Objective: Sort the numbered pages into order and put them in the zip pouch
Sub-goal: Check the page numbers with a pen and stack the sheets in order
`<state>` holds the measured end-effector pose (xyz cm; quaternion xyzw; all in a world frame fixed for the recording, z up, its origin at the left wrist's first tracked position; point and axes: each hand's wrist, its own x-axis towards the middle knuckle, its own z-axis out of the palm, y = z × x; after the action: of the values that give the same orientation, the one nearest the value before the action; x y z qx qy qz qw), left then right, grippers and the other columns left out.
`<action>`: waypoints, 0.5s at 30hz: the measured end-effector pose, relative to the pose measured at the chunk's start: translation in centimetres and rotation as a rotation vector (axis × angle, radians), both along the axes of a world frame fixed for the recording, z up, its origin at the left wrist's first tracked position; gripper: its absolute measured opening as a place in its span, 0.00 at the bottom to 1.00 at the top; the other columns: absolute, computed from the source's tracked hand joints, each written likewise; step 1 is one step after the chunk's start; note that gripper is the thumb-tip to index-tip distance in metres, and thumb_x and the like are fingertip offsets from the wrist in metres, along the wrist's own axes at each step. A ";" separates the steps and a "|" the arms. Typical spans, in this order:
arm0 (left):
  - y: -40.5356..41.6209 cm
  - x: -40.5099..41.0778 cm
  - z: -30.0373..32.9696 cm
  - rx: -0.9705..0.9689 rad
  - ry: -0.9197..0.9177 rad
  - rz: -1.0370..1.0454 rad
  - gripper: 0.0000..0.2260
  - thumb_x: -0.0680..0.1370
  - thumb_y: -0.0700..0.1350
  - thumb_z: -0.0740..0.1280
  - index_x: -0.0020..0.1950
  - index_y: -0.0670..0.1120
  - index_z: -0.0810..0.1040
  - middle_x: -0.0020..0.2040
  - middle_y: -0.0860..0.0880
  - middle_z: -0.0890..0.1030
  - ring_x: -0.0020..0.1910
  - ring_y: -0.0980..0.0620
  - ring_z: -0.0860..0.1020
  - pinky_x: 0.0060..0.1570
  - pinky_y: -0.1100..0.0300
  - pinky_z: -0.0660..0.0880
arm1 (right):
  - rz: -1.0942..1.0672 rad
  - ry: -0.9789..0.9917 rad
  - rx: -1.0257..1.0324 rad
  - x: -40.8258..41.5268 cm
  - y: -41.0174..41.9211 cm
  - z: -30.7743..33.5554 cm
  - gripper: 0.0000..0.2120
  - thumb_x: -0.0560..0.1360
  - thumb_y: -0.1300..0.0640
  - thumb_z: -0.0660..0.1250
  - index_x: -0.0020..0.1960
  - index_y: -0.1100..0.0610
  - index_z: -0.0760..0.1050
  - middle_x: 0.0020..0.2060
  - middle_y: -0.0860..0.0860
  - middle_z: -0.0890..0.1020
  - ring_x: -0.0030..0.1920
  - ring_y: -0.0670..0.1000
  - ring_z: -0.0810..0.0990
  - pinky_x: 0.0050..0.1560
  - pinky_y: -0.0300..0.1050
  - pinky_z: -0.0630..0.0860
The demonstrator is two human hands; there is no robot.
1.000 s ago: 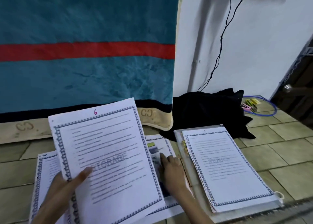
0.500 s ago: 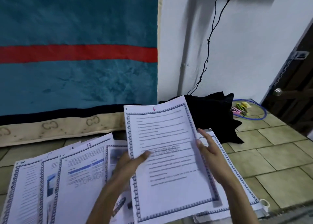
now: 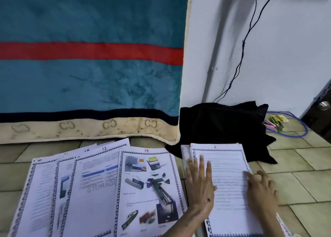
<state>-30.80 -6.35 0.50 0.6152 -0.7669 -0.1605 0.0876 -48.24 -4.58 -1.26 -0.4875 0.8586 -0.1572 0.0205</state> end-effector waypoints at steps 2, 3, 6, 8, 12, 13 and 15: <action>-0.7 0.3 -0.6 0.184 -0.039 -0.128 0.31 0.78 0.61 0.54 0.76 0.47 0.53 0.78 0.42 0.47 0.76 0.44 0.37 0.72 0.44 0.37 | -0.046 -0.040 0.010 -0.1 -0.1 -0.4 0.14 0.77 0.52 0.59 0.60 0.46 0.76 0.69 0.56 0.66 0.64 0.61 0.63 0.62 0.59 0.63; -0.8 0.7 -0.7 0.247 -0.042 -0.142 0.33 0.77 0.65 0.42 0.76 0.47 0.51 0.78 0.43 0.45 0.76 0.44 0.39 0.72 0.45 0.35 | -0.054 -0.033 -0.001 0.2 -0.4 -0.3 0.14 0.77 0.53 0.59 0.60 0.47 0.76 0.70 0.56 0.65 0.65 0.62 0.62 0.63 0.60 0.61; -0.4 2.5 1.6 0.118 0.111 -0.145 0.47 0.61 0.67 0.28 0.77 0.50 0.49 0.78 0.46 0.42 0.76 0.46 0.39 0.72 0.50 0.34 | -0.038 -0.014 -0.157 2.8 -1.3 0.8 0.16 0.76 0.58 0.57 0.61 0.54 0.77 0.67 0.63 0.69 0.65 0.66 0.64 0.61 0.66 0.62; -0.1 5.2 2.6 -0.028 0.278 -0.054 0.38 0.68 0.66 0.31 0.76 0.54 0.45 0.77 0.52 0.39 0.76 0.54 0.37 0.73 0.55 0.36 | 0.143 -0.055 -0.291 6.7 -1.3 1.6 0.18 0.76 0.54 0.56 0.62 0.57 0.76 0.61 0.63 0.75 0.61 0.66 0.70 0.57 0.64 0.68; 0.8 14.2 2.4 -0.268 0.400 0.343 0.24 0.79 0.55 0.42 0.76 0.55 0.52 0.76 0.59 0.42 0.74 0.62 0.39 0.75 0.56 0.42 | 0.628 -0.119 -0.314 16.8 0.7 0.6 0.26 0.78 0.39 0.47 0.62 0.50 0.75 0.55 0.54 0.80 0.56 0.54 0.76 0.52 0.49 0.77; 1.2 16.7 2.0 -0.278 0.381 0.450 0.23 0.80 0.54 0.45 0.76 0.54 0.53 0.77 0.56 0.44 0.75 0.59 0.41 0.75 0.55 0.44 | 0.709 -0.097 -0.296 18.8 1.0 0.1 0.27 0.78 0.38 0.45 0.61 0.49 0.76 0.55 0.54 0.80 0.55 0.53 0.77 0.50 0.48 0.78; 2.2 21.0 0.7 -0.207 0.267 0.587 0.24 0.80 0.55 0.44 0.76 0.51 0.53 0.78 0.52 0.47 0.77 0.53 0.44 0.75 0.53 0.45 | 0.799 -0.059 -0.270 21.3 1.3 -0.8 0.26 0.78 0.39 0.45 0.58 0.48 0.78 0.53 0.55 0.82 0.52 0.55 0.81 0.46 0.47 0.80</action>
<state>-9.84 -4.18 1.22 0.7713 -0.5509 -0.1288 0.2916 -26.92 -3.28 -2.04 -0.7757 0.5728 -0.2619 0.0405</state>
